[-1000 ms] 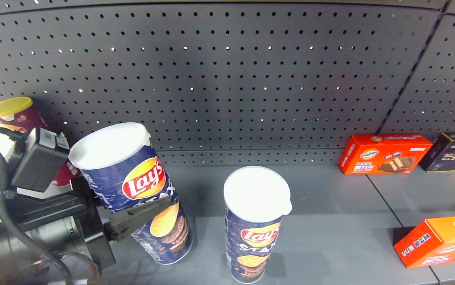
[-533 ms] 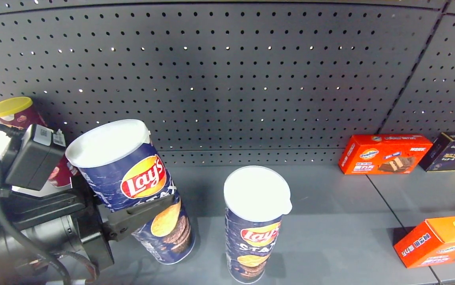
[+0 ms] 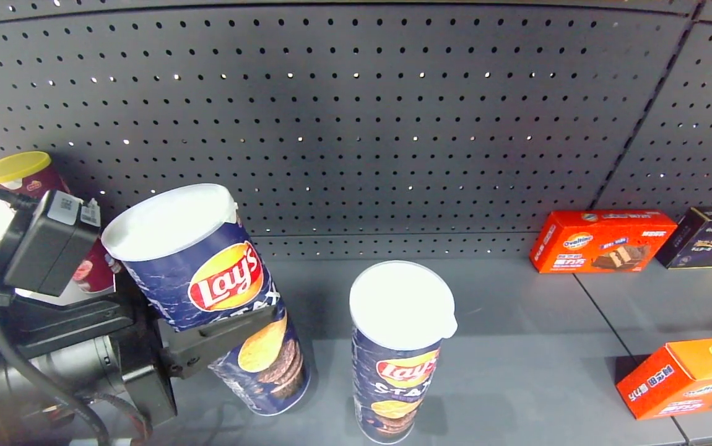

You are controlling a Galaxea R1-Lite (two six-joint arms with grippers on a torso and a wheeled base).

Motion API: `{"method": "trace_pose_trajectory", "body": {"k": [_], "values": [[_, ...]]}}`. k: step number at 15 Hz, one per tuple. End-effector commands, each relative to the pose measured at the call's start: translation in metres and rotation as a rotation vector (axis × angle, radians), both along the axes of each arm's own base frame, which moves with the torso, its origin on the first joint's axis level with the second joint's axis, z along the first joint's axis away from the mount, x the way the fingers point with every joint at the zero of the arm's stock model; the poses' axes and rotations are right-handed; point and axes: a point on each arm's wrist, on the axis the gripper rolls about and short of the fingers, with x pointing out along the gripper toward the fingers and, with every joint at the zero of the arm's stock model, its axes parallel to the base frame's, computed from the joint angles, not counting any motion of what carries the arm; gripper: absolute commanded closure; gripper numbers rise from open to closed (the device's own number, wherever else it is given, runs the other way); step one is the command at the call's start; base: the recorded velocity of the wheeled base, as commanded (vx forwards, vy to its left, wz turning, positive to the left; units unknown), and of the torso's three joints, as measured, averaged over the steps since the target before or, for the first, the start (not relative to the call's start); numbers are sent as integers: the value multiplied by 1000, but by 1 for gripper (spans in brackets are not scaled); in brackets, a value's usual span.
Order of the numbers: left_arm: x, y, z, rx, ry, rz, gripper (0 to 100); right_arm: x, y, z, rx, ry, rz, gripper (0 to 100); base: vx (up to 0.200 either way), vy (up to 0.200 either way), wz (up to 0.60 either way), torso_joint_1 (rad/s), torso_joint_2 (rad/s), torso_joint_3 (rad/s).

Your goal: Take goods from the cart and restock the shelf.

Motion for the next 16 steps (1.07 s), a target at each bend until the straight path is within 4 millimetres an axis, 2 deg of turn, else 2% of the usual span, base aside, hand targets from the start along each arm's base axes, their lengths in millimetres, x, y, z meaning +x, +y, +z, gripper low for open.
{"method": "trace_pose_trajectory", "body": {"k": [1,3,4,16], "values": [[1,-1,0,0,0,-4,100,0,1,0,-5,2,47,0,0,0,0,0,0,0],[2,-1,-1,1,6,-25,100,-1,5,-1,-10,7,217,0,0,0,0,0,0,0],[1,-1,-1,-1,8,-39,100,-2,5,-7,-43,64,274,0,0,0,0,0,0,0],[10,3,-2,3,17,-15,100,-2,5,-6,-35,58,277,0,0,0,0,0,0,0]]}}
